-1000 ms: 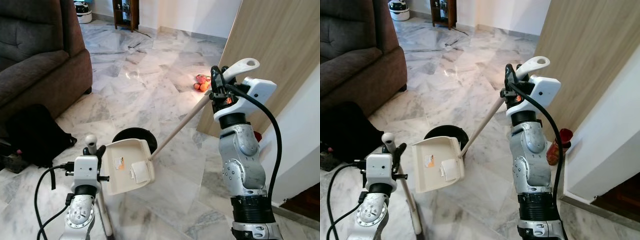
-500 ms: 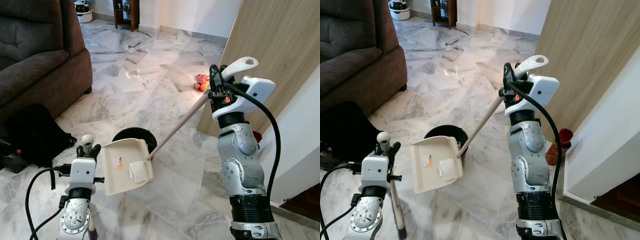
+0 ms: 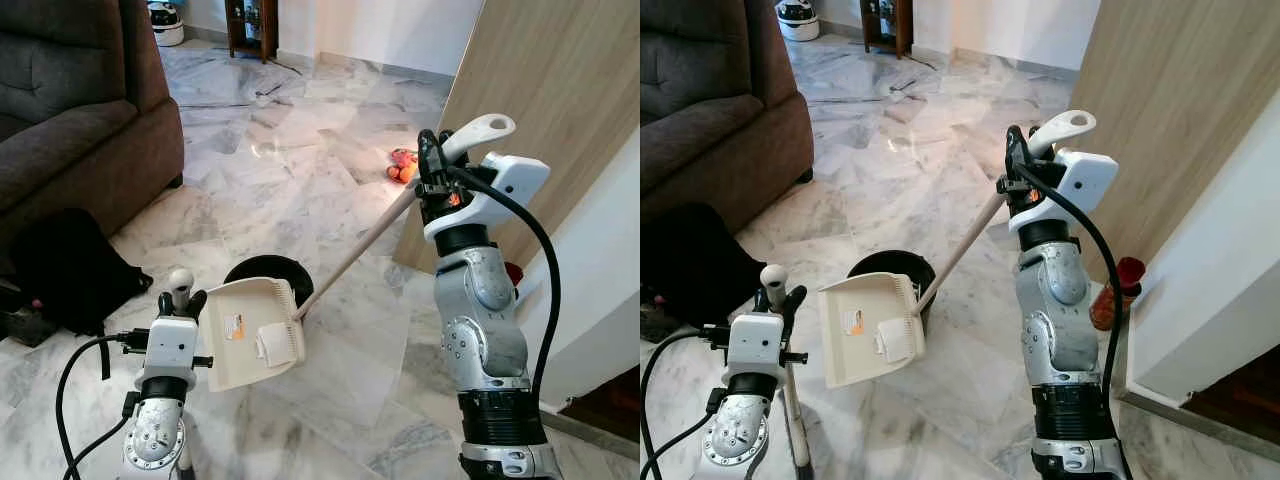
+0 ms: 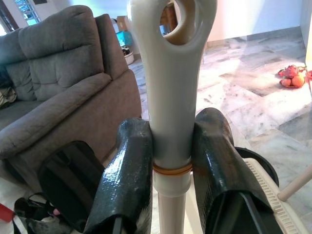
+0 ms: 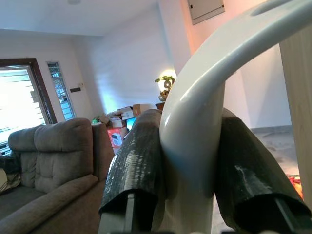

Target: Sweep floor

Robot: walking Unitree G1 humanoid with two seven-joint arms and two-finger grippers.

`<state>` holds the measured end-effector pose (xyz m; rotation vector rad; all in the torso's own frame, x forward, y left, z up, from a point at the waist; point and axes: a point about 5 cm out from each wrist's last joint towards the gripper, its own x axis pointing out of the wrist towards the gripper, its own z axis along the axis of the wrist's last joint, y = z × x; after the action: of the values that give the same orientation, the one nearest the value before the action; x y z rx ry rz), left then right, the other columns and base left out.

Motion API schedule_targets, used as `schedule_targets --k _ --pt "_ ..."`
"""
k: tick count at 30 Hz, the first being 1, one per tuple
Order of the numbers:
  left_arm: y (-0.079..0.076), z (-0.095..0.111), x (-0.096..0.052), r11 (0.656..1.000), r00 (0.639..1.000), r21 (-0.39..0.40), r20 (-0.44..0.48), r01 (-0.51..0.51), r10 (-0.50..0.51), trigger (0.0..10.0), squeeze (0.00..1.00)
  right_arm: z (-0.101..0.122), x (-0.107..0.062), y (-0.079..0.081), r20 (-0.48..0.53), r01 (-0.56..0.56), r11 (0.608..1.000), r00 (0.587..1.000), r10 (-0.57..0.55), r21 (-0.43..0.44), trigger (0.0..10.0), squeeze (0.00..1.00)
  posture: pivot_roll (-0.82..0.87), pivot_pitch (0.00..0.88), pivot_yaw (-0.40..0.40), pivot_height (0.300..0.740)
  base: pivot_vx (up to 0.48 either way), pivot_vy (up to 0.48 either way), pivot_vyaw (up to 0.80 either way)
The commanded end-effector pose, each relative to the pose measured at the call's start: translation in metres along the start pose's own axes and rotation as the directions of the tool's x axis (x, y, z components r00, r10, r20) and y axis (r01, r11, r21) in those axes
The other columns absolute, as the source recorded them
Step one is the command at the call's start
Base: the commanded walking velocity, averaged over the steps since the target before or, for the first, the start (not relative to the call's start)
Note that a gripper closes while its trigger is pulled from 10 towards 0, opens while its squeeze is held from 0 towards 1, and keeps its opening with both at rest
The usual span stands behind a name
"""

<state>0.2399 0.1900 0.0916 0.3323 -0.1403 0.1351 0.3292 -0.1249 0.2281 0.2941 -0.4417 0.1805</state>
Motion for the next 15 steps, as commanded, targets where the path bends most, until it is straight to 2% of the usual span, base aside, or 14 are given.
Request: schedule_targets --k 1,7,15 --pt "0.0014 0.0085 0.0025 1.0 0.999 0.008 0.049 -0.011 0.011 10.0 0.0 0.012 0.0058 0.0045 0.065 -0.019 1.0 0.998 0.017 0.019 10.0 0.0 0.17 0.03 -0.052 0.74 0.0 0.0 0.0" --pt "0.0011 0.0092 0.0028 1.0 0.999 0.01 0.052 -0.017 0.017 10.0 0.0 0.0113 0.0055 0.0042 0.059 -0.019 1.0 0.998 0.018 0.019 10.0 0.0 0.17 0.036 -0.054 0.74 0.0 0.0 0.0" --pt "0.0016 0.0097 0.0037 1.0 0.998 0.015 0.053 -0.027 0.026 10.0 0.0 0.011 0.0055 0.0045 0.058 -0.021 1.0 0.998 0.02 0.02 10.0 0.0 0.17 0.042 -0.055 0.74 0.244 0.0 0.0"
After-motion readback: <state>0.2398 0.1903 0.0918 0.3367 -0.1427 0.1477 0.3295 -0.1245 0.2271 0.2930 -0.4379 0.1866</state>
